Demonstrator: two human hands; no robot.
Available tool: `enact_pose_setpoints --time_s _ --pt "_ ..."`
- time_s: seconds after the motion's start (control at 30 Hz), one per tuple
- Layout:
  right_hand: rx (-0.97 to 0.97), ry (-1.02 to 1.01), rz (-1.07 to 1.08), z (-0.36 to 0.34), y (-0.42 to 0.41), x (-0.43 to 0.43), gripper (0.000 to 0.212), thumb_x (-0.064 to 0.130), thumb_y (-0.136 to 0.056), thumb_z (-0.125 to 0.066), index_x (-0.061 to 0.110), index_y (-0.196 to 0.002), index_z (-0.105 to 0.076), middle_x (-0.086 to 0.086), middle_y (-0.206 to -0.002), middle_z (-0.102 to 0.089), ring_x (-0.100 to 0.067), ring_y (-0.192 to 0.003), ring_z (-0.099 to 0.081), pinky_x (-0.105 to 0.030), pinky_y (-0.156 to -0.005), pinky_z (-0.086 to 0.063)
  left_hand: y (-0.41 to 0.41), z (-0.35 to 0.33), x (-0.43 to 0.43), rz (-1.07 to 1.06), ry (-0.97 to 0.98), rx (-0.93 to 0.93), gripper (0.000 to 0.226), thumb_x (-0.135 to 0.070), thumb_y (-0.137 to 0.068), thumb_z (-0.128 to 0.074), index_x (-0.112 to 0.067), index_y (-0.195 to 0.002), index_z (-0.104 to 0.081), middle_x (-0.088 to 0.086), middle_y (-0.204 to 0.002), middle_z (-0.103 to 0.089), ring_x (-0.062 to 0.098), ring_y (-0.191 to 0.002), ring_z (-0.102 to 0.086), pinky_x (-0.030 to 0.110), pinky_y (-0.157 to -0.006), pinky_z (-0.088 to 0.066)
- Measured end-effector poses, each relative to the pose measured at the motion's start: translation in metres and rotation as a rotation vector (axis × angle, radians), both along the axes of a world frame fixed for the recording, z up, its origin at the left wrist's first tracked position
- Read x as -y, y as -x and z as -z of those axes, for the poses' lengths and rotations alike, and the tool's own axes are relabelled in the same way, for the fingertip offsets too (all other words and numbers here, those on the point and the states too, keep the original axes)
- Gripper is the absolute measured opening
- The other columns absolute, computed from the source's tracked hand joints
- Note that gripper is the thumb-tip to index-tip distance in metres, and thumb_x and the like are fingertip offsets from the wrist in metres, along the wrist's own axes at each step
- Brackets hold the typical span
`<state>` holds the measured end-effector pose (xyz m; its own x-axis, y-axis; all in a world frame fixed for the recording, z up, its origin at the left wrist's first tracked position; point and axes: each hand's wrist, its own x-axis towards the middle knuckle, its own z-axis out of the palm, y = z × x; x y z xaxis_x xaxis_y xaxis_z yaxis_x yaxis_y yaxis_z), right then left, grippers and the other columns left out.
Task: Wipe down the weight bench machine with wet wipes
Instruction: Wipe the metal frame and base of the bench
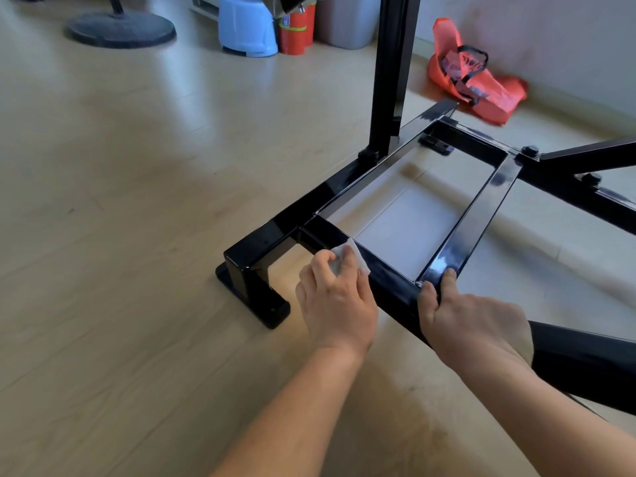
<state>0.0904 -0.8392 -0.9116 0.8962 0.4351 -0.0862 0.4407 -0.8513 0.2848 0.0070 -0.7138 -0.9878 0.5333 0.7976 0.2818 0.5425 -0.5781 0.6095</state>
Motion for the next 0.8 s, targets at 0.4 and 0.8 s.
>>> enact_pose_setpoints --time_s 0.4,0.8 --pt "-0.014 -0.023 -0.011 0.002 -0.001 0.001 0.07 0.052 -0.102 0.002 0.024 -0.165 -0.013 0.009 -0.103 -0.073 -0.021 -0.1 -0.066 -0.036 -0.07 -0.033 -0.018 -0.007 0.009 0.263 0.602 0.231 0.078 -0.058 -0.106 -0.025 -0.023 -0.162 0.017 -0.006 -0.153 0.049 0.01 -0.149 0.036 0.038 -0.129 0.006" --pt "-0.023 -0.004 -0.013 -0.002 0.002 -0.002 0.07 0.053 -0.103 0.0 0.023 -0.165 -0.013 0.006 -0.102 -0.073 -0.023 -0.099 -0.066 -0.038 -0.071 -0.033 0.012 -0.003 0.062 0.505 0.624 0.2 0.072 -0.06 -0.104 -0.017 -0.034 -0.149 0.032 -0.026 -0.145 0.053 -0.002 -0.142 0.042 0.038 -0.128 0.01"
